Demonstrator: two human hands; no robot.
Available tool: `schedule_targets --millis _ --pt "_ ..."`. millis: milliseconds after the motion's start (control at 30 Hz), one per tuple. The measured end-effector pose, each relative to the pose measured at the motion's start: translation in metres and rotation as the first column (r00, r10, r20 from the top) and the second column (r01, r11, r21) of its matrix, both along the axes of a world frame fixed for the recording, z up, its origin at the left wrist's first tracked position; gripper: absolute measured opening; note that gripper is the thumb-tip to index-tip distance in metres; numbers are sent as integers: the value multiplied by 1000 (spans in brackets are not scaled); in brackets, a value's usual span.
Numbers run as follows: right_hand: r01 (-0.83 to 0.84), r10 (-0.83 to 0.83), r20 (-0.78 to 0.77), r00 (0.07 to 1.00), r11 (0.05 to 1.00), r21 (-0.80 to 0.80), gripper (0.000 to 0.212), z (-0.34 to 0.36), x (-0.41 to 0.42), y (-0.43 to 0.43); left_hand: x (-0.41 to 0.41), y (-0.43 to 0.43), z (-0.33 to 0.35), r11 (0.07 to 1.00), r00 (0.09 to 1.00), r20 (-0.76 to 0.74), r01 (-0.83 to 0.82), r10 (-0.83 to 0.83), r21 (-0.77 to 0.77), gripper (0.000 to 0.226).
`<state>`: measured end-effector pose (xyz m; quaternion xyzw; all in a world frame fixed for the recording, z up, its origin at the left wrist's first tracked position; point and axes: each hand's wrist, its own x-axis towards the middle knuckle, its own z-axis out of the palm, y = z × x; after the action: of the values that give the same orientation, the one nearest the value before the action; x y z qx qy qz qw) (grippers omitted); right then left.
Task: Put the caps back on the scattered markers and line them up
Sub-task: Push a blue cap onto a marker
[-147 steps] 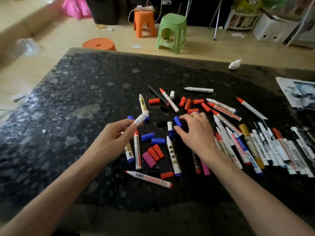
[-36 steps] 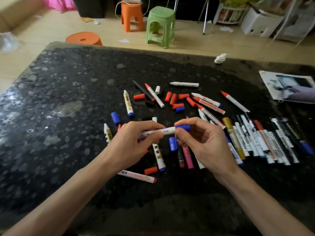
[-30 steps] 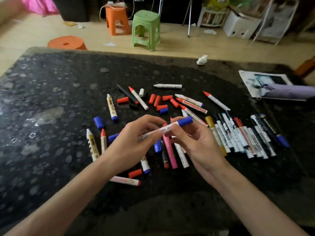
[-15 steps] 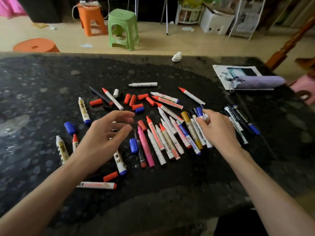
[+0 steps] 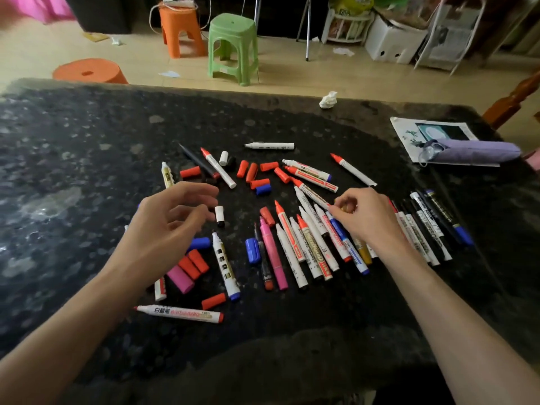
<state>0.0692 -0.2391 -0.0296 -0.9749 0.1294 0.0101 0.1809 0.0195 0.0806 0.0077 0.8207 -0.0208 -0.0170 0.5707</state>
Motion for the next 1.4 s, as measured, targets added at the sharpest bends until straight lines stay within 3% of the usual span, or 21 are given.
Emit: schedule_targets --millis 133,500,600,700,800,867,933,1067,1133,1167,1200,1233,1300,1400 --pt "-13 10 -141 990 1000 -21 11 6 -7 -2 -1 4 5 1000 1000 11 6 -6 -1 29" --pt "-20 -3 -214 977 994 -105 20 7 -19 -1 -4 2 7 1000 1000 15 4 -4 12 29" --pt "11 -13 -146 989 1000 -17 20 19 -21 4 -4 5 4 999 1000 12 14 -15 29 27" --pt "-84 94 -33 995 971 223 15 37 -28 22 -2 6 -2 995 998 -14 64 -63 78 26" --pt "-168 229 -31 973 792 587 13 42 -41 59 -3 6 -8 982 983 -98 164 -155 92 15" --pt "-126 258 -33 966 575 809 14 41 -49 89 -6 6 -7 957 950 -169 278 -261 81 32" --pt "-91 233 -10 972 417 904 16 39 -55 114 -10 8 -7 932 917 -209 359 -341 54 44" --pt "-120 176 60 982 353 928 21 30 -51 145 -12 23 -6 942 927 -188 335 -324 33 26" --pt "-192 230 95 968 445 875 18 24 -44 148 -10 39 -6 964 958 -159 253 -239 75 24" --pt "-268 282 119 952 581 769 19 19 -40 147 -9 49 -6 974 972 -142 202 -187 100 26" --pt "-350 349 118 930 733 584 22 11 -36 144 -8 60 -8 979 983 -121 154 -137 137 26" --pt "-426 431 73 899 827 368 28 6 -34 141 -8 71 -11 973 990 -97 117 -100 197 24" --pt "-518 521 -48 852 853 60 40 -1 -38 139 -9 91 -19 929 994 -78 102 -79 357 19" --pt "-559 551 -100 828 824 -86 46 -5 -46 141 -14 106 -29 883 992 -105 112 -72 456 12"
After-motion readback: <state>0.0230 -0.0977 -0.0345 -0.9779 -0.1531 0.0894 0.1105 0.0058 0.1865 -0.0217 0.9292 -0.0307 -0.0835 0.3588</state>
